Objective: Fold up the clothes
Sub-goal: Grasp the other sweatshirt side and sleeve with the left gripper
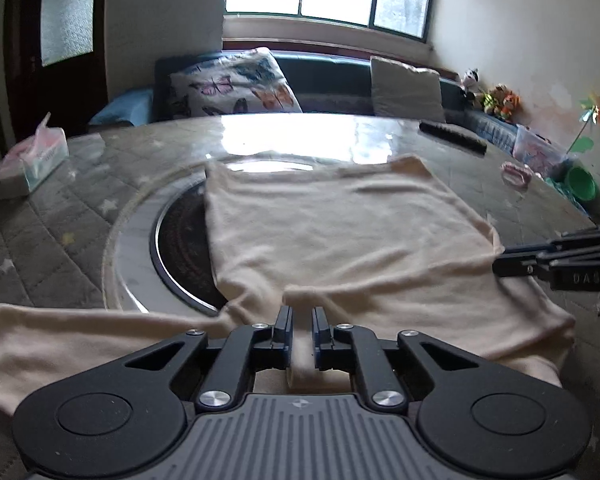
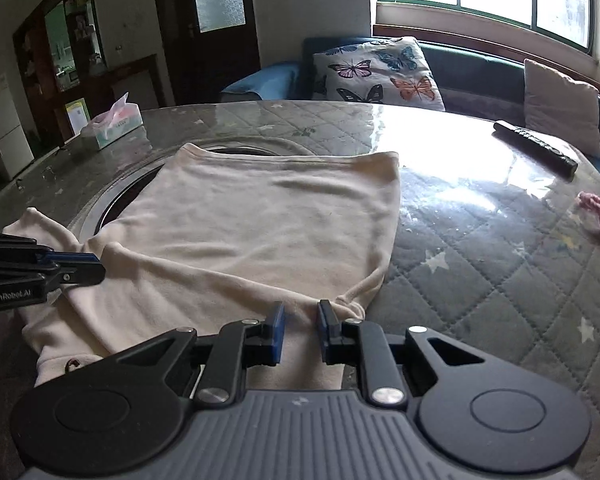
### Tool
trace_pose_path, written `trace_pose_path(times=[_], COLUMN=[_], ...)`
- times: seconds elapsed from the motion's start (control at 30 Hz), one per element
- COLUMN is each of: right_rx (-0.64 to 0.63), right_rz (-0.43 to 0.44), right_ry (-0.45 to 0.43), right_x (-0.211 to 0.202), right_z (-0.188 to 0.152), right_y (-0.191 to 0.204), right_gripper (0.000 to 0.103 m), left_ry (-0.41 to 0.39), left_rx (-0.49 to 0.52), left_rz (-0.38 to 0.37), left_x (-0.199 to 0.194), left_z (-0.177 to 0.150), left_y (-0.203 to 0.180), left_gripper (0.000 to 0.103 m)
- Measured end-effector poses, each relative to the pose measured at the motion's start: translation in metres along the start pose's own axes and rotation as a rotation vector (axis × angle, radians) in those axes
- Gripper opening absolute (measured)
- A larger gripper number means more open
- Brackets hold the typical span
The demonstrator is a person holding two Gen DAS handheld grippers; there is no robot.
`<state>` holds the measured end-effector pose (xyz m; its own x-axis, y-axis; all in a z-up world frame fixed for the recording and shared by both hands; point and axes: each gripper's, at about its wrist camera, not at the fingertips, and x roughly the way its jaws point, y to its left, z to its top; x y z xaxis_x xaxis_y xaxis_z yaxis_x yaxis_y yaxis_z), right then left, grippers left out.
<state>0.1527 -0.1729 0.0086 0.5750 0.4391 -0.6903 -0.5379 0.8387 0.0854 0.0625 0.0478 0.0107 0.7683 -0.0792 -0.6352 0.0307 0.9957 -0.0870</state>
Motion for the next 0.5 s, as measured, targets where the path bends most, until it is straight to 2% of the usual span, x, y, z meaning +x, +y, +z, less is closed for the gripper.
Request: trace_pose_path(times=[0.2, 0.37, 0.5], right_rx=[-0.017, -0.04, -0.049], right_rz=[0.015, 0.052, 0.069], right_ry=[-0.015, 0.001, 0.004], right_x=[0.001, 0.014, 0.022], right_z=[0.005, 0.009, 0.011], right_y=[0.013, 0.03, 0.041], right_gripper=[0.018, 0.018, 0.018], left_ry=[-0.001, 0.036, 0.021], left_rx=[0.025, 0.013, 0.001], left_rz=[-0.085, -0.052, -0.045], left_x=[0.01, 0.023, 0.012], left_z=[0.01, 0.006, 0.002], left_y=[-0.017, -0.014, -0.002], left_gripper=[0.012, 0.012, 0.012])
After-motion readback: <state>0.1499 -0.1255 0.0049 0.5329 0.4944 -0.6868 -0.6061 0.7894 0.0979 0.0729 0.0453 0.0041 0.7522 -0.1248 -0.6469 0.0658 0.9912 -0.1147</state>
